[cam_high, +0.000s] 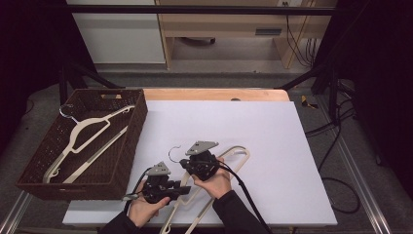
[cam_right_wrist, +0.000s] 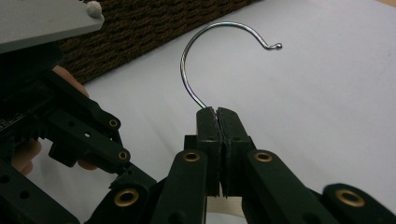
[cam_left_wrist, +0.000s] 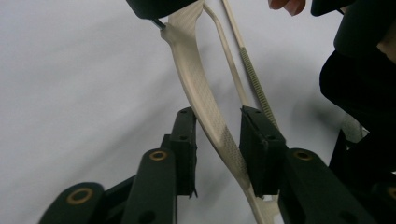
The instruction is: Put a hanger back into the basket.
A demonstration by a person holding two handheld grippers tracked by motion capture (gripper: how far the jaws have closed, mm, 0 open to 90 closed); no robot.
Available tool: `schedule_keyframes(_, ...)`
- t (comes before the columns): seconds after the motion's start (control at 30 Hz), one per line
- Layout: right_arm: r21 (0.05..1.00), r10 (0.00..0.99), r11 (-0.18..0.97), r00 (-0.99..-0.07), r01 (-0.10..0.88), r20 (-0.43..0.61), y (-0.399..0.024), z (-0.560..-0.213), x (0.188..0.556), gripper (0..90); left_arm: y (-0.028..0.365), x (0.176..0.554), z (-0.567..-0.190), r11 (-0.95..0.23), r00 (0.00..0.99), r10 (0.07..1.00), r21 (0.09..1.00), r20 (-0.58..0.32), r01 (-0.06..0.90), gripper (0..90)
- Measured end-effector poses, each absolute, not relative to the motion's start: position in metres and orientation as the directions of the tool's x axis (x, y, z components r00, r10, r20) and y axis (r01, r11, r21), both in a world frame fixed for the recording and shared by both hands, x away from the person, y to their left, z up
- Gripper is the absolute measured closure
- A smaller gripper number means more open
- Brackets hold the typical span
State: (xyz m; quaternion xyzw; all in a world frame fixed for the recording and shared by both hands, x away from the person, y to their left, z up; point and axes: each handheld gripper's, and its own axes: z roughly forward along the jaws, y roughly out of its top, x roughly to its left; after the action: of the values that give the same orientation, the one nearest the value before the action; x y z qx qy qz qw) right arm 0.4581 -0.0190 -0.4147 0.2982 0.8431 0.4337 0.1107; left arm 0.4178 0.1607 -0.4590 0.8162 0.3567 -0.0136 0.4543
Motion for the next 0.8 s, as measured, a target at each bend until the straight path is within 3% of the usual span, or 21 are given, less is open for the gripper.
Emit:
schedule_keyframes(0.27, 0.825, 0.567, 0.407, -0.817, 0.392, 0.109, -0.033, -0.408, 0.457, 87.2, 0.158, 0.413, -0.453, -0.306, 0.738, 0.579, 0.746, -0.347, 0.591, 73.8)
schedule_keyframes(0.5, 0.864, 0.534, 0.336, -0.832, 0.374, 0.153, -0.059, -0.396, 0.449, 73.5, 0.159, 0.411, -0.447, -0.287, 0.727, 0.587, 0.749, -0.355, 0.597, 77.2)
schedule_keyframes(0.53, 0.876, 0.541, 0.310, -0.826, 0.371, 0.158, -0.072, -0.392, 0.446, 66.4, 0.160, 0.410, -0.444, -0.275, 0.724, 0.584, 0.750, -0.366, 0.601, 77.8)
schedule_keyframes(0.8, 0.914, 0.637, 0.225, -0.760, 0.337, 0.124, -0.133, -0.393, 0.428, 38.8, 0.162, 0.404, -0.432, -0.255, 0.737, 0.566, 0.772, -0.369, 0.583, 83.0)
